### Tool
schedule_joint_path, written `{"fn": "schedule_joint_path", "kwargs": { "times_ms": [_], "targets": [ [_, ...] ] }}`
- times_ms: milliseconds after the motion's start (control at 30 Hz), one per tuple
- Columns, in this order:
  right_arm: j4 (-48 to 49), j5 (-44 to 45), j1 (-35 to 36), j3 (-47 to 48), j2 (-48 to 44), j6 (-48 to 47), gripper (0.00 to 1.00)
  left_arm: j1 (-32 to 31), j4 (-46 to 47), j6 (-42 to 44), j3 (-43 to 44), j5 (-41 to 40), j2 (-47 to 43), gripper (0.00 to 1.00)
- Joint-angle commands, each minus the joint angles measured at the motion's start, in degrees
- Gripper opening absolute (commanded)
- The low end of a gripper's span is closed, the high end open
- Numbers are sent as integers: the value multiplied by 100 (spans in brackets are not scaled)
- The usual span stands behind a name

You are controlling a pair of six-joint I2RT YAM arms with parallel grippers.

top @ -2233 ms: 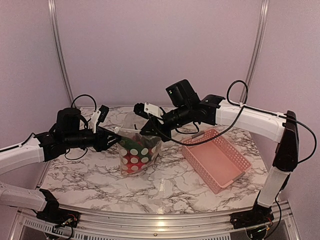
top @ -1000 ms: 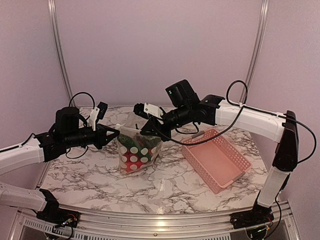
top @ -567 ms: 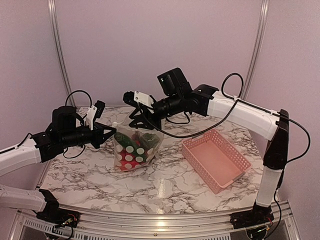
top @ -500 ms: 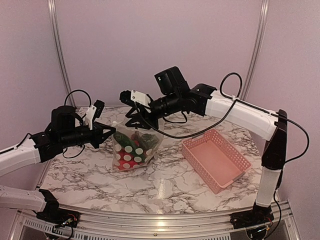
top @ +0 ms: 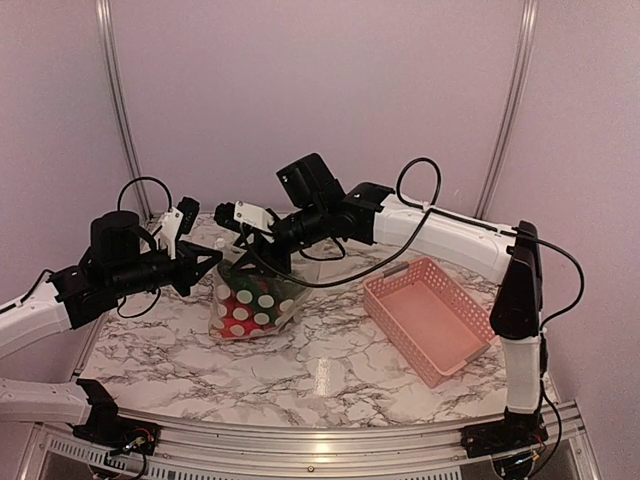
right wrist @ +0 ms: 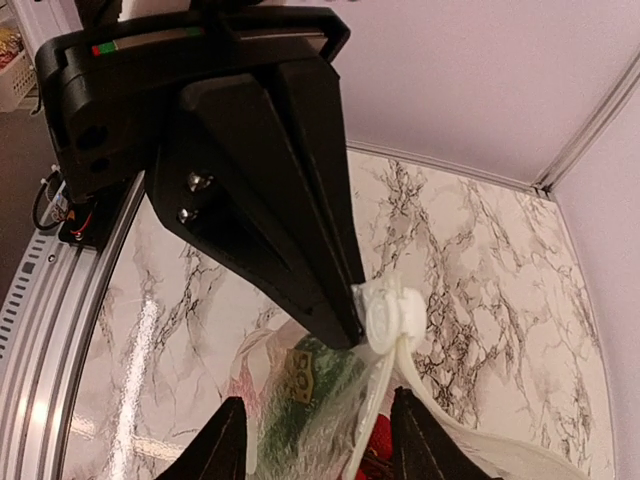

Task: Place the food in the zip-top bag and seal the zipper
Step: Hold the zipper from the zipper food storage bag.

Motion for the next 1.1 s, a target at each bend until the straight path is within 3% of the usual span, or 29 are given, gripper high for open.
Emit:
{"fn": "schedule_joint_path", "kwargs": {
  "times_ms": [0,133,733,1067],
  "targets": [
    [175,-138,31,486,8,256,45,-37,30,115,-65,-157,-178,0],
    [65,-74,34,702,-20,135,41,-51,41,188,-204,-269,-249,0],
    [8,-419,42,1133,543,293,41,-73,-125,606,-222,-298,-501,0],
    [138,-580,42,1184,636,477,28,-90,-122,622,-239,-322,-449,0]
  ]
}}
